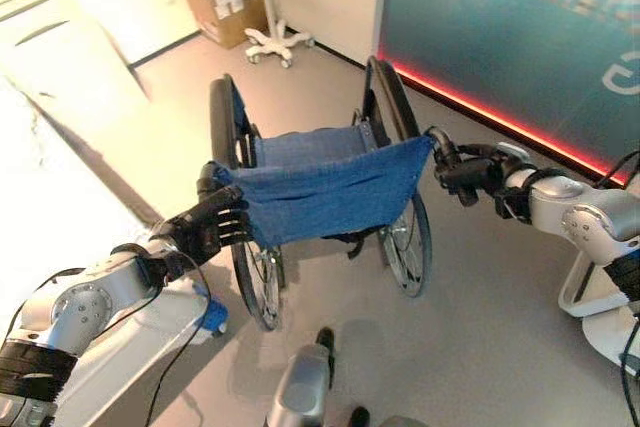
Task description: Push the wheelchair next to the bed
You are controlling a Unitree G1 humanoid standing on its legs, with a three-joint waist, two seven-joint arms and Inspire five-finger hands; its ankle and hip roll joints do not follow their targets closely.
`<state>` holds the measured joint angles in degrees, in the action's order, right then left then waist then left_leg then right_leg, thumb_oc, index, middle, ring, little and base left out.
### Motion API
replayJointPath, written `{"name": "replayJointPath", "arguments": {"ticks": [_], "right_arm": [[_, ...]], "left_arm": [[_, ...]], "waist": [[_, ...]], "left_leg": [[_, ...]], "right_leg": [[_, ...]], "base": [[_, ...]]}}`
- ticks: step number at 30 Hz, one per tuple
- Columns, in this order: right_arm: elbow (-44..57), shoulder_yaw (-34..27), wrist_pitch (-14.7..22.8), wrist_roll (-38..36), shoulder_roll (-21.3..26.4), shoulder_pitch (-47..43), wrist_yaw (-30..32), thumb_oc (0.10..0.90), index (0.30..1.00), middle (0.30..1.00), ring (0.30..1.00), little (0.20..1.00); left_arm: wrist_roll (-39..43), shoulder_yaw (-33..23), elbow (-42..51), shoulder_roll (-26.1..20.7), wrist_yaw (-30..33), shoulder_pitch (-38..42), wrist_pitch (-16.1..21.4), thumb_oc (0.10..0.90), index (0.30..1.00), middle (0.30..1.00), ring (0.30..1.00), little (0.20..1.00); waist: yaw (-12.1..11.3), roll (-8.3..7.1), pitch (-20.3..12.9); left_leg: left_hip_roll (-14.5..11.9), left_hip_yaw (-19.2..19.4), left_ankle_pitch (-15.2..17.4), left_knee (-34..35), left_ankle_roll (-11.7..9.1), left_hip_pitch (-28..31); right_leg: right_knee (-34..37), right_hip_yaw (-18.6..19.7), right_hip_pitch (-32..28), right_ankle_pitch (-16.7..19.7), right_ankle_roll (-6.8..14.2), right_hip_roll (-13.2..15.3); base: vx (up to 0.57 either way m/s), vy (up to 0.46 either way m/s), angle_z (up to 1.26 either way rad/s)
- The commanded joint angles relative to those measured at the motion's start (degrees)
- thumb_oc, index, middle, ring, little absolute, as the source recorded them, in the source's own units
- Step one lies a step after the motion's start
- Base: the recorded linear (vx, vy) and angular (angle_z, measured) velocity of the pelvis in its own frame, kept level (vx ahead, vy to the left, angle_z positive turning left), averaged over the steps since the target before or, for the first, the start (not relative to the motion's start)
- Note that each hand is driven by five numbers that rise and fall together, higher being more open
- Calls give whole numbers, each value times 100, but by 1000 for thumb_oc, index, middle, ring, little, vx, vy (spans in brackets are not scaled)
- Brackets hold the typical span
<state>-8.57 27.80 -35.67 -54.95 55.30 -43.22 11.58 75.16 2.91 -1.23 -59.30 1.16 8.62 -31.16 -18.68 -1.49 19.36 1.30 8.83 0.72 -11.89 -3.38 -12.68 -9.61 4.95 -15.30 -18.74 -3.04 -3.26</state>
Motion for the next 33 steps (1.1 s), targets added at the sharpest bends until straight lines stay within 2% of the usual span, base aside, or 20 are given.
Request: {"name": "replayJointPath", "arguments": {"ticks": [1, 2, 4, 6, 9, 11, 12, 13, 14, 17, 20, 22, 25, 26, 27, 28, 29, 30, 32, 33], "right_arm": [[954, -249, 734, 366, -126, 142, -241, 400, 300, 300, 300, 300], [998, -235, 748, 248, -82, 64, -142, 400, 300, 300, 300, 300], [969, -169, 734, 239, -132, -65, -80, 400, 300, 300, 300, 300], [1002, -149, 615, 333, -135, -159, 3, 400, 300, 300, 300, 300], [984, -283, 615, 350, 21, -165, -14, 400, 300, 300, 300, 300], [894, -346, 680, 417, 52, -184, -83, 400, 300, 300, 300, 300], [838, -352, 718, 387, 94, -236, -30, 400, 300, 300, 300, 300], [826, -338, 603, 188, 187, -389, 71, 400, 300, 300, 300, 300], [896, -328, 437, 15, 290, -528, 148, 400, 300, 300, 300, 300], [1087, -328, 161, -291, 442, -725, 293, 400, 300, 300, 300, 300], [1044, -284, 144, -433, 546, -806, 296, 400, 300, 300, 300, 300], [891, -180, 106, -500, 617, -933, 178, 400, 300, 300, 300, 300], [763, 100, 186, -485, 731, -1096, -83, 400, 300, 300, 300, 300], [733, 214, 262, -401, 756, -1151, -186, 400, 300, 300, 300, 300], [719, 271, 308, -376, 771, -1179, -221, 400, 300, 300, 300, 300], [737, 373, 409, -357, 771, -1224, -233, 400, 300, 300, 300, 300], [736, 387, 416, -353, 771, -1237, -236, 400, 300, 300, 300, 300], [795, 433, 396, -328, 697, -1309, -179, 400, 300, 300, 300, 300], [956, 435, 334, -207, 547, -1314, -128, 400, 300, 300, 300, 300], [988, 461, 313, -146, 465, -1334, -130, 400, 300, 300, 300, 300]], "left_arm": [[-54, -561, -84, 18, -74, 1044, 282, 400, 300, 300, 300, 300], [50, -522, -205, -48, -130, 1167, 312, 400, 300, 300, 300, 300], [120, -436, -334, -81, -167, 1327, 331, 400, 300, 300, 300, 300], [151, -237, -427, -168, -302, 1545, 345, 400, 300, 300, 300, 300], [262, -231, -197, -273, -402, 1592, 293, 400, 300, 300, 300, 300], [182, -273, -48, -285, -428, 1540, 262, 400, 300, 300, 300, 300], [24, -246, 112, -306, -526, 1478, 226, 400, 300, 300, 300, 300], [16, -268, 485, -312, -619, 1218, 179, 400, 300, 300, 300, 300], [-30, -333, 794, -311, -661, 964, 118, 400, 300, 300, 300, 300], [-73, -476, 1218, -305, -739, 524, 93, 400, 300, 300, 300, 300], [-54, -680, 1525, -307, -921, 189, 43, 400, 300, 300, 300, 300], [86, -775, 1797, -331, -947, 15, -5, 400, 300, 300, 300, 300], [284, -869, 2097, -246, -705, -149, -31, 400, 300, 300, 300, 300], [369, -881, 2145, -194, -606, -190, -18, 400, 300, 300, 300, 300], [399, -901, 2166, -172, -582, -225, -16, 400, 300, 300, 300, 300], [408, -916, 2218, -121, -521, -270, -23, 400, 300, 300, 300, 300], [411, -921, 2226, -114, -511, -275, -25, 400, 300, 300, 300, 300], [281, -928, 2195, 25, -554, -288, -47, 400, 300, 300, 300, 300], [236, -1027, 2169, 100, -586, -380, -5, 400, 300, 300, 300, 300], [228, -1093, 2168, 122, -596, -446, 5, 400, 300, 300, 300, 300]], "waist": [[553, -187, -695], [607, -98, -683], [677, -63, -642], [824, 41, -568], [907, 22, -448], [960, -1, -352], [987, -126, -300], [1048, -170, -247], [1009, -211, -250], [967, -276, -275], [882, -392, -387], [907, -434, -547], [957, -427, -688], [952, -454, -685], [957, -453, -676], [889, -503, -587], [897, -474, -587], [823, -458, -464], [677, -375, -350], [618, -337, -315]], "left_leg": [[250, 140, -222, 45, 652, 5], [280, -8, -108, 78, 750, 218], [319, -64, -34, 45, 788, 304], [344, -266, 8, -38, 781, 429], [409, -604, 283, -203, 738, 726], [427, -738, 515, -282, 730, 936], [523, -816, 737, -385, 720, 1074], [506, -1046, 1098, -610, 679, 1278], [427, -1167, 1265, -657, 617, 1448], [249, -1340, 1499, -730, 518, 1694], [98, -1391, 1396, -997, 407, 1648], [-143, -1461, 1076, -1033, 265, 1904], [-450, -1407, -35, -1885, -8, 1844], [-443, -1332, -414, -2535, -58, 1627], [-404, -1320, -499, -2979, -72, 1431], [-165, -1217, -591, -3765, -39, 968], [-177, -1228, -561, -3853, -39, 912], [17, -1177, -537, -4235, 19, 434], [351, -1098, -275, -3815, 143, 183], [352, -1007, -278, -3346, 174, 216]], "right_leg": [[-2438, -1635, 344, 2112, 1412, 427], [-3332, -1622, 949, 2447, 1445, 516], [-3427, -1653, 1320, 2318, 1357, 651], [-2671, -1727, 1740, 1835, 1103, 669], [-1536, -1828, 2111, 1905, 1002, 1045], [-1062, -1839, 2252, 2075, 1044, 1223], [-526, -1686, 2476, 2409, 1152, 1440], [338, -1521, 2495, 2720, 1328, 1609], [688, -1438, 2585, 2927, 1451, 1814], [860, -1367, 2601, 3137, 1568, 1999], [842, -1445, 2325, 3002, 1597, 1888], [445, -1501, 2331, 2863, 1558, 1651], [343, -1733, 2110, 2565, 1195, 1273], [396, -1808, 1947, 2454, 1012, 1168], [394, -1846, 1881, 2392, 923, 1114], [372, -1887, 1697, 2247, 757, 1048], [353, -1903, 1700, 2231, 747, 1020], [303, -1871, 1531, 2120, 621, 883], [234, -1790, 1372, 2013, 629, 685], [200, -1759, 1280, 1947, 633, 580]], "base": [[634, 203, -37], [430, 133, -12], [353, 69, 9], [382, -42, 39], [310, -172, 55], [277, -206, 37], [519, -403, 18], [790, -595, 19], [680, -490, 41], [520, -392, 48], [396, -344, 33], [507, -397, 40], [302, -331, 50], [221, -318, 7], [287, -399, -19], [178, -254, -31], [274, -319, 11], [275, -218, 21], [341, -206, 14], [383, -179, -21]]}}
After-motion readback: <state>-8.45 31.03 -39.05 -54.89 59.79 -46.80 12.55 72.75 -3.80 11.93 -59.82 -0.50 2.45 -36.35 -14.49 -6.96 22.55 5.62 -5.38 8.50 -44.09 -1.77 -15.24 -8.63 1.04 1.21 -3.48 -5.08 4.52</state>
